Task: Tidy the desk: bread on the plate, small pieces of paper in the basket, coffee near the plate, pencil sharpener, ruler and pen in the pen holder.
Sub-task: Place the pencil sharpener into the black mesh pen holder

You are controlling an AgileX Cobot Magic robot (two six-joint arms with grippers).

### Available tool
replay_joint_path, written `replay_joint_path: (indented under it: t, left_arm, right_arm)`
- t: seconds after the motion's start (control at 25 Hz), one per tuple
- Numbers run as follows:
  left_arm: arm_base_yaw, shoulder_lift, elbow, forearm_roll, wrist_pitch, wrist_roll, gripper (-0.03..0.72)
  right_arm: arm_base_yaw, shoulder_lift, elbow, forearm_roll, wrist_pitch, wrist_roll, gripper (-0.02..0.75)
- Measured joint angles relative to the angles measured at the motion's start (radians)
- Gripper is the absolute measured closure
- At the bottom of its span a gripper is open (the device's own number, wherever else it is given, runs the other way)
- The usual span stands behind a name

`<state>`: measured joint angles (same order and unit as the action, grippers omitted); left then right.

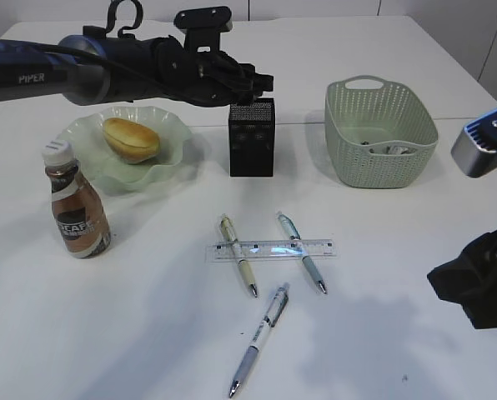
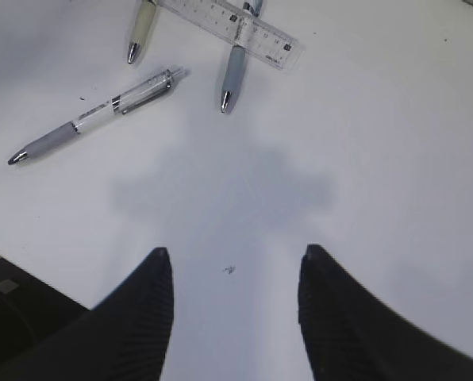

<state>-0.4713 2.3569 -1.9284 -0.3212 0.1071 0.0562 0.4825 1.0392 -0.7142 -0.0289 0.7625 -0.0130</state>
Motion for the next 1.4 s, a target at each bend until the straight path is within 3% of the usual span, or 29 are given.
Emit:
replay_joint_path:
  t: [0.92, 1.2, 1.4]
  left_arm:
    - [-0.018, 0.0, 0.0, -0.002, 0.0, 0.0, 0.377]
    - [-0.018, 0.0, 0.0, -0.002, 0.0, 0.0, 0.261]
    - [-0.018, 0.0, 0.0, -0.002, 0.0, 0.0, 0.239]
  right_arm:
    - [0.0, 0.0, 0.0, 0.004, -0.002, 0.0, 0.332]
    - [0.0, 0.0, 0.0, 0.004, -0.002, 0.0, 0.332]
    - [0.0, 0.0, 0.0, 0.004, -0.002, 0.0, 0.332]
